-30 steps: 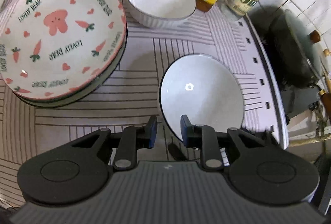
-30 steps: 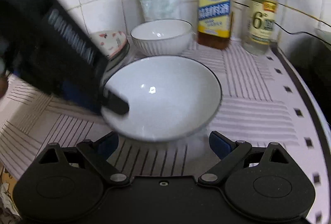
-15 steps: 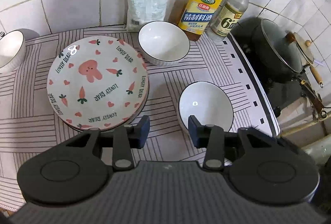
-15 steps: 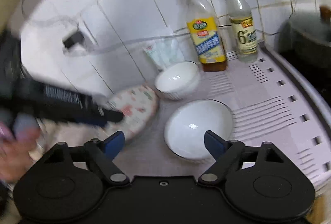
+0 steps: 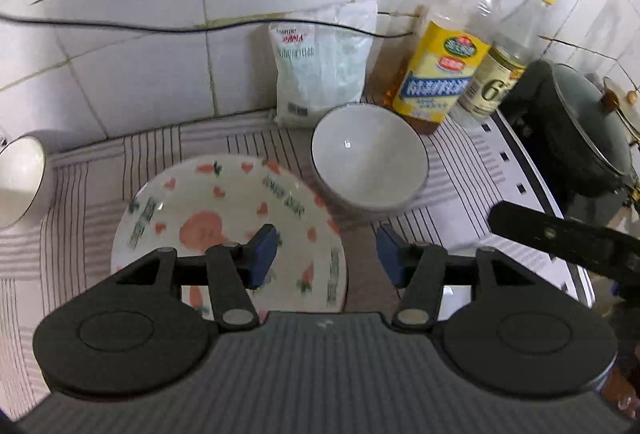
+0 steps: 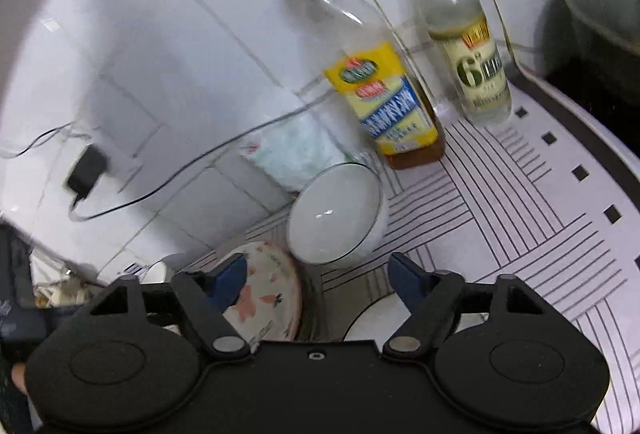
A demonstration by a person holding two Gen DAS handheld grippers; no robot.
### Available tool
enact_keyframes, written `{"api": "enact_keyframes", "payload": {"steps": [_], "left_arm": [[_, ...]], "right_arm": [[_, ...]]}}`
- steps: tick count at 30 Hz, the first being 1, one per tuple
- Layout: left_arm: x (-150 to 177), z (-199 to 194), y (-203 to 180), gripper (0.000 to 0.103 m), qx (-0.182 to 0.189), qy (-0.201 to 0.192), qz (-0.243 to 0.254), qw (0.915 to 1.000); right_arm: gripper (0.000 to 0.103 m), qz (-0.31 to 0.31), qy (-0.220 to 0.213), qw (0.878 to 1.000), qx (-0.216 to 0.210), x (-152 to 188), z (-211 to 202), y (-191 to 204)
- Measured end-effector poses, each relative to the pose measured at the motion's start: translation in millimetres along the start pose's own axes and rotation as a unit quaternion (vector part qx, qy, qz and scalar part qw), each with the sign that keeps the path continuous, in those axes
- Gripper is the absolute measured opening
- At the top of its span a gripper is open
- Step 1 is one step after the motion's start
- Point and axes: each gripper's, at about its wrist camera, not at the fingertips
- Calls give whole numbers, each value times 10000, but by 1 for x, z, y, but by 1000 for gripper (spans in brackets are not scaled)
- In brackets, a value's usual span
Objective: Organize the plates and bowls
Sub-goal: 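Move both tools to the second white bowl near the bottles, then close the left tool on the second bowl rim while the right tool grips it too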
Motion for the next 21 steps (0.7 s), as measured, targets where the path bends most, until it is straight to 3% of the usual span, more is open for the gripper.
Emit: {"api": "enact_keyframes", "payload": {"steps": [5, 13, 16, 17, 19, 21], "left_arm": [[-18, 35, 6, 57, -159, 33, 80, 9998], [-46, 85, 23, 57, -241, 265, -5, 9994], [-53, 98, 27, 57, -313, 387, -10, 9988], [-55, 102, 27, 57, -330, 408, 54, 9986], [-57, 107, 24, 55, -361, 492, 175, 9980], [-56, 110, 21, 51, -328, 555, 210, 9977]], "right_arm": [[72, 58, 366, 9990, 243, -18, 48, -4], [54, 64, 886, 9949, 472, -35, 101, 6], [31, 30, 963, 9930, 689, -42, 117, 10], [13, 7, 945, 9920, 834, -43, 120, 10], [9, -98, 856, 9903, 1091, -45, 122, 10], [8, 108, 831, 9914, 1006, -46, 122, 1]]}}
Point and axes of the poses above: each gripper's, at about its wrist camera, not at the fingertips, and z roughly the way its jaws point, y to its left, x to its underside, and after that the axes turned 15 degrees about x, right-handed
